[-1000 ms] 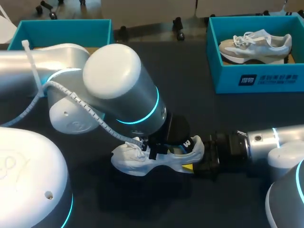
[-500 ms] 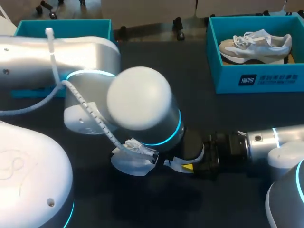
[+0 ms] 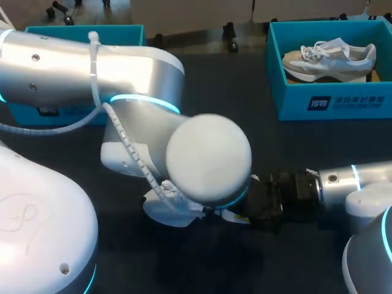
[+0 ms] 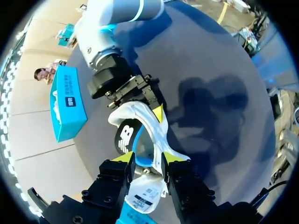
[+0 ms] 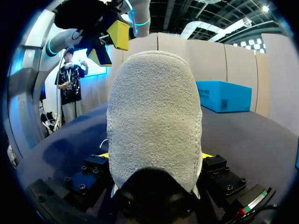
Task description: Take the shoe out of the shoebox, open the shoe tongue, remove and reinsert the insole, then place the shoe into the shoebox
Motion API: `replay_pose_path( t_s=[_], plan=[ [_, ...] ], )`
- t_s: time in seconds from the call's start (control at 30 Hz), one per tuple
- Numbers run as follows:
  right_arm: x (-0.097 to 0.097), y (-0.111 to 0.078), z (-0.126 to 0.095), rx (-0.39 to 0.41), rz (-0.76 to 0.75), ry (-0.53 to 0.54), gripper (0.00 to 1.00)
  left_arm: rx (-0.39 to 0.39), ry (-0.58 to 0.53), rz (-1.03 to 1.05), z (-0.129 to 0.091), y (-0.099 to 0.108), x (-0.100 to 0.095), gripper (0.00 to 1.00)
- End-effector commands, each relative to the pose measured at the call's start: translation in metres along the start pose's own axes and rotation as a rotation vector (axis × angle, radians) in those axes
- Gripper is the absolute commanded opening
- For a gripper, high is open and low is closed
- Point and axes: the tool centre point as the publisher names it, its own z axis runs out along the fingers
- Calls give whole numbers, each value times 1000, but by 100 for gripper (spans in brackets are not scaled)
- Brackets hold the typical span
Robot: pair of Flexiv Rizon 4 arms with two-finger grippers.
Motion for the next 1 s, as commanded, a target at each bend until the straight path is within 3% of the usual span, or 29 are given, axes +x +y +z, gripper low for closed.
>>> replay_pose_path(
  t_s=[0.03,0.43,0.7,1.0],
  plan=[
    [1,2,1,7,1,0,0,-46,-12,1,3,-5,4,37],
    [1,2,1,7,1,0,0,-78,-24,-2,14,-10,-3,30],
    [1,2,1,7,1,0,0,-100,-47,-3,18,-14,-5,0],
    [1,2,1,7,1,0,0,-97,-56,13,11,-15,-5,0]
  ],
)
